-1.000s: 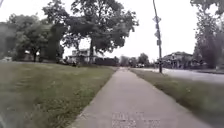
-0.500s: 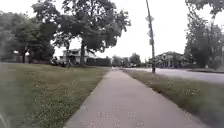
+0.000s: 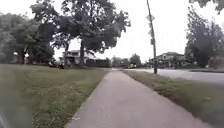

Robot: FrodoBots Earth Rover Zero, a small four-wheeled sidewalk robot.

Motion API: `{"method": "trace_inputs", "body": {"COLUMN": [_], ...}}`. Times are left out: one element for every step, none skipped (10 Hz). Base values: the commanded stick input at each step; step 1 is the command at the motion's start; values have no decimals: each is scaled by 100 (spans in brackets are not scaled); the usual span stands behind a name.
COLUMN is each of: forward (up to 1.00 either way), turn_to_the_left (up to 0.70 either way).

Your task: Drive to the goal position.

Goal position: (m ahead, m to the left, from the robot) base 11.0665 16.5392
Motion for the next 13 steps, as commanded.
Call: {"method": "trace_inputs", "body": {"forward": [70,70,70,70,70,70,70,70,70,70,70,70,70], "turn_to_the_left": [0,0,0,0,0,0,0,0,0,0,0,0,0]}}
